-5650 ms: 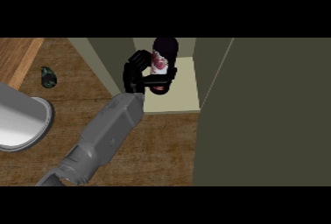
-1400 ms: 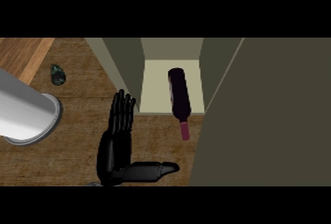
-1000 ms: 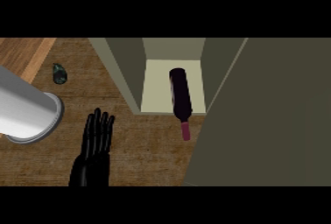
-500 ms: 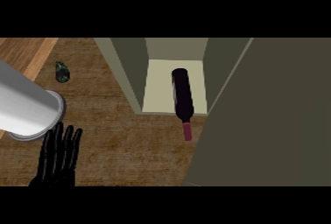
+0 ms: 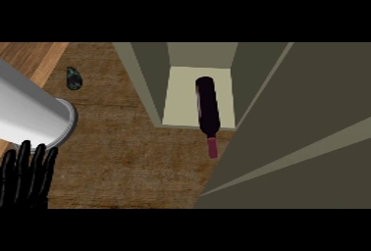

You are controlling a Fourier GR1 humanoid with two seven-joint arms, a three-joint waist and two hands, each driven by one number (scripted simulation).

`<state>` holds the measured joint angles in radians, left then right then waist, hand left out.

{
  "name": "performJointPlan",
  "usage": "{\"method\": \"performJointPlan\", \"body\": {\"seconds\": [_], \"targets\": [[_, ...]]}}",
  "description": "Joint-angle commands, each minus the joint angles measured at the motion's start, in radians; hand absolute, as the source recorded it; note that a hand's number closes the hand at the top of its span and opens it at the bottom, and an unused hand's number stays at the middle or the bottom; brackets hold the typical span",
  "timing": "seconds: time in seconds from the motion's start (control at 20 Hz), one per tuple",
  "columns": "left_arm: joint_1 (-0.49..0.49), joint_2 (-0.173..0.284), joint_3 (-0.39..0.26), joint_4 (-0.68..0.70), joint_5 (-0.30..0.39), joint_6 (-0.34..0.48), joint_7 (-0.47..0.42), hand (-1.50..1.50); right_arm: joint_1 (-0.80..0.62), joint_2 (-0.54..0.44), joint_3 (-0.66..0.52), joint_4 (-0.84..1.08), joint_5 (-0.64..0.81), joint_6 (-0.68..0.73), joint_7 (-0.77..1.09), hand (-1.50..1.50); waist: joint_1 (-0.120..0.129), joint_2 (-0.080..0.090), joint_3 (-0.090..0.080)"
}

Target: Pick up the wine, place it into the cabinet and close the cabinet

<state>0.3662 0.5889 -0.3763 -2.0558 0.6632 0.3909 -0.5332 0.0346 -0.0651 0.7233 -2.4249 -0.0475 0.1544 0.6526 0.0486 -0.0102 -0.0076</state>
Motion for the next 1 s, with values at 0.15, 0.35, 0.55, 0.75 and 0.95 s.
{"method": "performJointPlan", "body": {"seconds": [0.15,0.35,0.55,0.75,0.95], "targets": [[0.082,0.082,0.138,-0.046,0.100,-0.118,-0.008,-1.50,-0.284,0.063,0.207,0.115,0.050,-0.292,0.033,1.50,0.005,0.001,0.001],[0.120,0.129,0.199,-0.031,0.148,-0.215,-0.014,-1.50,-0.500,0.062,0.121,0.214,-0.011,-0.386,0.066,1.50,0.020,0.007,0.001],[0.126,0.141,0.260,-0.031,0.190,-0.258,-0.014,-1.50,-0.687,0.063,0.068,0.394,-0.102,-0.485,0.016,1.50,0.029,0.012,0.003],[0.138,0.164,0.315,0.010,0.223,-0.321,-0.010,-1.50,-0.885,0.064,0.034,0.578,-0.210,-0.565,-0.026,1.50,0.033,0.013,0.003],[0.144,0.163,0.355,0.013,0.264,-0.365,-0.013,-1.50,-1.100,0.065,-0.089,0.759,-0.311,-0.580,-0.049,1.50,0.049,0.016,0.003]]}}
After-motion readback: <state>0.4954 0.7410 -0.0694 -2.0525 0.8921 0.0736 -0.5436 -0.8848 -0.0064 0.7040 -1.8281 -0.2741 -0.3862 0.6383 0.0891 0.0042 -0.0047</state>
